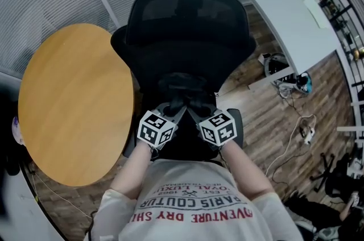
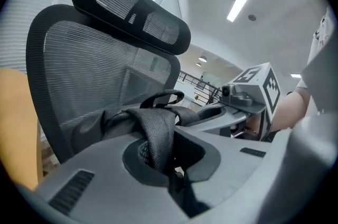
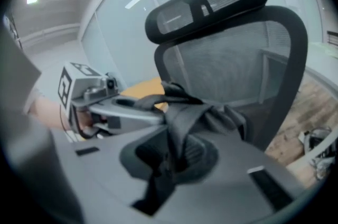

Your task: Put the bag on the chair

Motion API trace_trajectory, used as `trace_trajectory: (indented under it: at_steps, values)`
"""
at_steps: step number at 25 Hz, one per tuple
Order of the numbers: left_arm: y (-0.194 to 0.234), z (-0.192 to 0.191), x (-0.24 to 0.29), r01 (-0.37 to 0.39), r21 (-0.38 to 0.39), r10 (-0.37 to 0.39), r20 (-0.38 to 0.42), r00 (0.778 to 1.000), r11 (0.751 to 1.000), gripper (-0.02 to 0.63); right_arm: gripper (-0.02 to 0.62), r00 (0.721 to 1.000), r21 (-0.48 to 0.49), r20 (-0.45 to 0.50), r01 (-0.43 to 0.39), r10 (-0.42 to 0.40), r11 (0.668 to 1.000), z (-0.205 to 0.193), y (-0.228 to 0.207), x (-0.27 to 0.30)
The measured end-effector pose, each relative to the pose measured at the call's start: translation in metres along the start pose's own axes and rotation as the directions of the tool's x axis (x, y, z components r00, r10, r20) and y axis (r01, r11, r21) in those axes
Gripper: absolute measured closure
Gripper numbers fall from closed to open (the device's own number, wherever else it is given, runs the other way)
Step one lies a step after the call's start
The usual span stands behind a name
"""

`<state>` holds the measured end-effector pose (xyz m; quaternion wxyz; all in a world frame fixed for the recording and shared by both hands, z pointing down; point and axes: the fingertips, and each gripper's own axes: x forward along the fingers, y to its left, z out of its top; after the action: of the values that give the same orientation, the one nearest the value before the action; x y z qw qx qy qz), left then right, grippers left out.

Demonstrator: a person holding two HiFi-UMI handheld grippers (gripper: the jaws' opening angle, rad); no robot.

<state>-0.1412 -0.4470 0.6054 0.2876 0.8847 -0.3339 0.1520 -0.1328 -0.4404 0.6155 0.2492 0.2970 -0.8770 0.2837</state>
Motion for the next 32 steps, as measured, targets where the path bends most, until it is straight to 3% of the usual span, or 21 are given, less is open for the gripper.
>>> trace_trajectory:
  at_steps: [5, 8, 12, 16, 21, 30, 32]
  values:
    - [0.011, -0.023, 0.011, 0.010, -0.047, -0.013, -0.060, 0.998, 0.999, 0.574, 0.549, 0.998, -0.040, -0.037, 0.049, -0.051, 0.998, -0.018, -0.011, 0.016]
    - [0.022, -0.036, 0.018, -0.053, -0.012, 0.052, -0.078, 0.996, 0.999, 0.563, 0.538, 0.996, -0.010, -0.055, 0.066, -0.066, 0.998, -0.028, -0.017, 0.024]
    - [0.038, -0.047, 0.023, -0.128, -0.004, 0.127, -0.082, 0.988, 0.992, 0.498, 0.464, 0.992, 0.039, -0.063, 0.115, -0.113, 0.993, -0.033, -0.030, 0.029]
    - [0.044, -0.049, 0.023, -0.124, -0.057, 0.118, -0.095, 0.988, 0.991, 0.440, 0.373, 0.986, 0.062, -0.058, 0.159, -0.156, 0.985, -0.036, -0.041, 0.027]
    - [0.037, -0.048, 0.019, -0.097, -0.072, 0.090, -0.092, 0.992, 0.993, 0.392, 0.342, 0.981, 0.063, -0.035, 0.191, -0.189, 0.980, -0.035, -0.042, 0.015]
    - [0.031, -0.014, -0.010, -0.149, -0.022, 0.150, 0.048, 0.987, 0.989, 0.360, 0.349, 0.961, 0.011, 0.133, 0.244, -0.243, 0.970, 0.001, -0.028, -0.030]
    - [0.025, -0.007, -0.015, -0.155, 0.007, 0.154, 0.063, 0.986, 0.988, 0.360, 0.441, 0.947, 0.006, 0.173, 0.275, -0.271, 0.962, 0.011, -0.029, -0.042]
